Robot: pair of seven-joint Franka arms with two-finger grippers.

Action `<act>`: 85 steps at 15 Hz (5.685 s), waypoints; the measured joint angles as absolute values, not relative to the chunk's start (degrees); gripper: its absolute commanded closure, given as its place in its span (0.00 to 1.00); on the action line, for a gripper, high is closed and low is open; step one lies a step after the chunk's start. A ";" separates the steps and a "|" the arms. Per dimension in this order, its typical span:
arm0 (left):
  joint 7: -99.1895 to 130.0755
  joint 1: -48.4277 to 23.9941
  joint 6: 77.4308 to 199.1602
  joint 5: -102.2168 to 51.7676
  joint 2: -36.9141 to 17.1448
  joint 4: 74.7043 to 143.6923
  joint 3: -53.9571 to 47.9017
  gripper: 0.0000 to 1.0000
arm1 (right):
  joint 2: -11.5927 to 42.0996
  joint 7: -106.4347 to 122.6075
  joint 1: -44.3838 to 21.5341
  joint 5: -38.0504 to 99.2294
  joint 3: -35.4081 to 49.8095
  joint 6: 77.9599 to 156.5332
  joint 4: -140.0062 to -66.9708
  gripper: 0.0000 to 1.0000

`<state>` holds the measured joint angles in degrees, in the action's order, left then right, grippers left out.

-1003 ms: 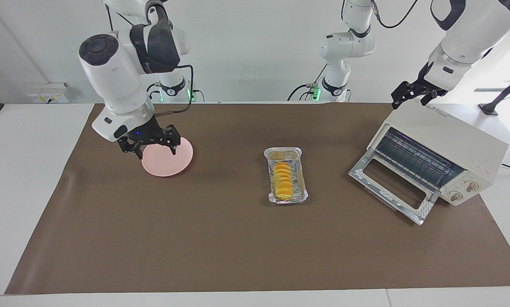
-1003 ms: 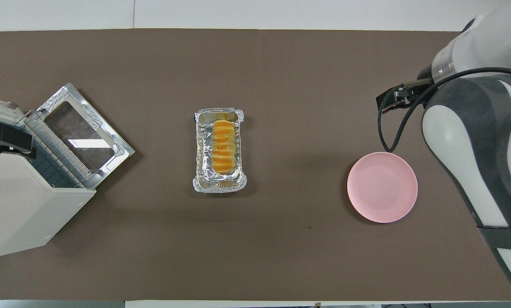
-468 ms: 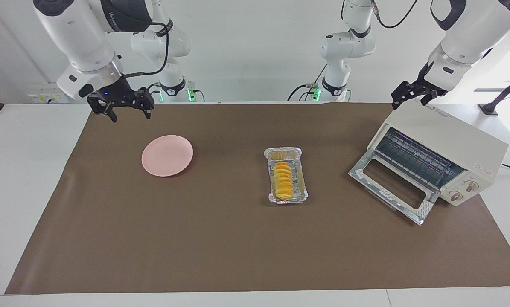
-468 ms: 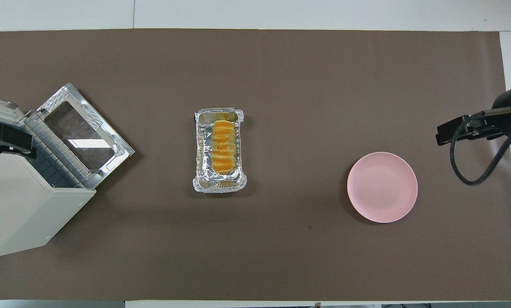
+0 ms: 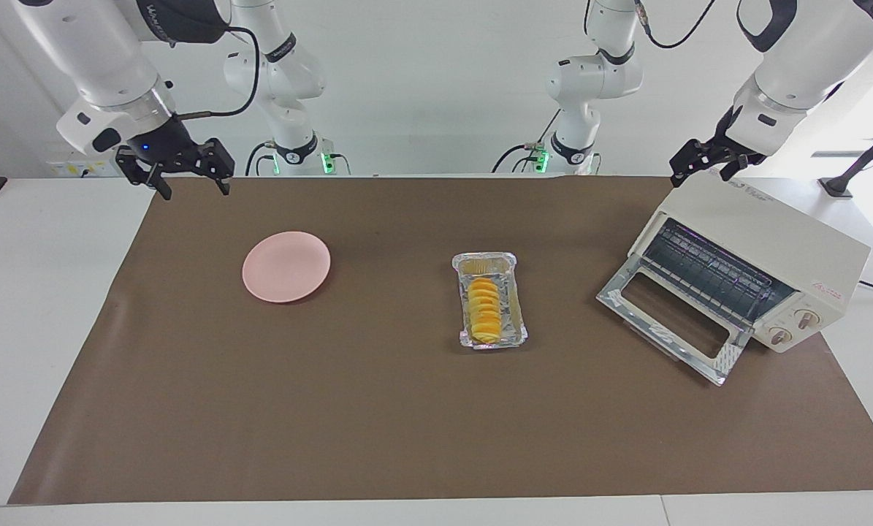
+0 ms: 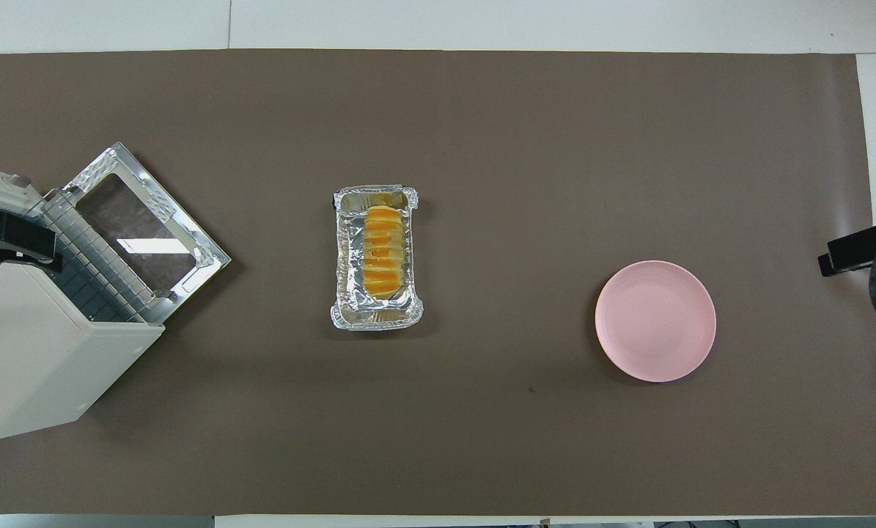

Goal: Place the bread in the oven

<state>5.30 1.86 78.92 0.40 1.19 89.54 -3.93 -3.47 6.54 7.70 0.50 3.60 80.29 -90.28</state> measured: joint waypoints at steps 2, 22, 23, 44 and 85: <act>5.30 1.86 78.92 0.40 1.19 89.54 -3.93 0.00 | -3.64 6.55 7.71 0.50 2.70 81.91 -90.28 0.00; 18.56 -7.51 89.73 -1.35 1.16 90.21 -7.50 0.00 | -3.61 6.97 7.25 0.45 2.25 83.85 -90.30 0.00; 22.20 -10.80 92.07 -1.71 0.95 90.81 -7.77 0.00 | -3.61 6.97 7.25 0.45 2.25 83.85 -90.30 0.00; 49.58 -32.22 120.80 1.06 -28.93 92.64 -7.65 0.27 | -3.61 6.97 7.25 0.45 2.25 83.85 -90.30 0.00; 33.69 0.30 103.33 1.02 -17.40 96.58 2.86 1.00 | -3.61 6.97 7.25 0.45 2.25 83.85 -90.31 0.00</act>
